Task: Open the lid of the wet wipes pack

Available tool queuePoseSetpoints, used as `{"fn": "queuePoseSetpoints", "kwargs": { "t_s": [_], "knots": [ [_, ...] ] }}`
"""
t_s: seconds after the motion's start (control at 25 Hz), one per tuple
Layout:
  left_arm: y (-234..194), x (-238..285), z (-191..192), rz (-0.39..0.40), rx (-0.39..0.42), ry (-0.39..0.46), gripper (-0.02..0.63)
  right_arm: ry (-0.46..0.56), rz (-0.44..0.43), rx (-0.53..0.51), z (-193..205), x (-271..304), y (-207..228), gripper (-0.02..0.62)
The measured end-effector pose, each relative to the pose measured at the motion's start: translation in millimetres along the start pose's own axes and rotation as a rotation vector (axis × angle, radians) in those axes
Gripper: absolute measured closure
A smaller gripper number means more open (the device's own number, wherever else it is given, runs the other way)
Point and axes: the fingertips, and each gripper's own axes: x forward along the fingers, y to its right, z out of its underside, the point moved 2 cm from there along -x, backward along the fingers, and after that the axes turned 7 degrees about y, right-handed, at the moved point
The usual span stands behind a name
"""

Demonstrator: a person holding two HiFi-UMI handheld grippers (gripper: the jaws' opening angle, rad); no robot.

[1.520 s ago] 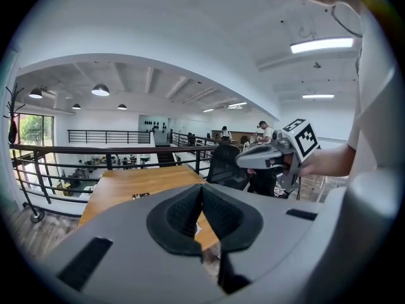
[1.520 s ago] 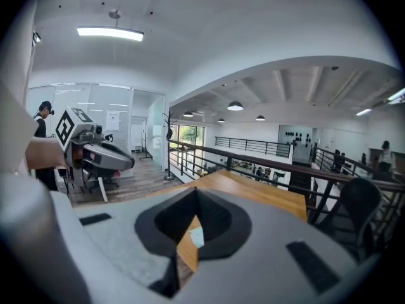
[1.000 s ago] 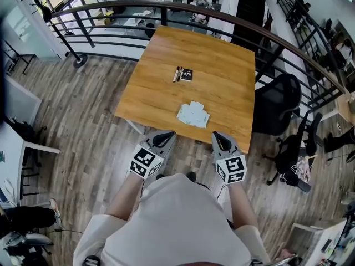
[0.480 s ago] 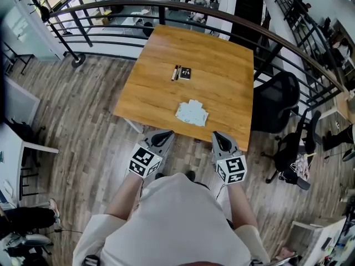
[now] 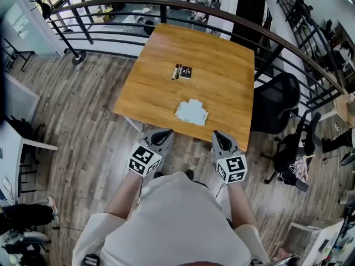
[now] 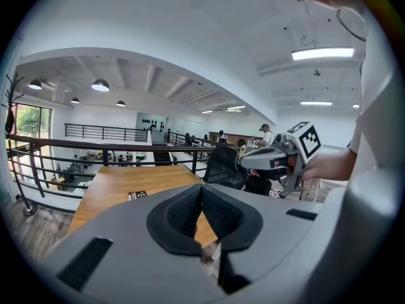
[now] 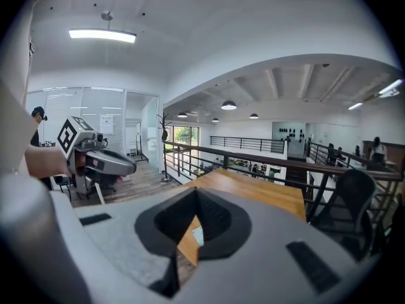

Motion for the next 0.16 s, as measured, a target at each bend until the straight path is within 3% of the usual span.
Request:
{"fn": "queuePoseSetpoints", "kwargs": {
  "t_s": [0.16],
  "knots": [
    [1.6,1.6,1.2,0.0,-0.001,0.002,0.612,0.003,-0.001,0.001,1.0,0.2,1.4,0.594]
  ]
}}
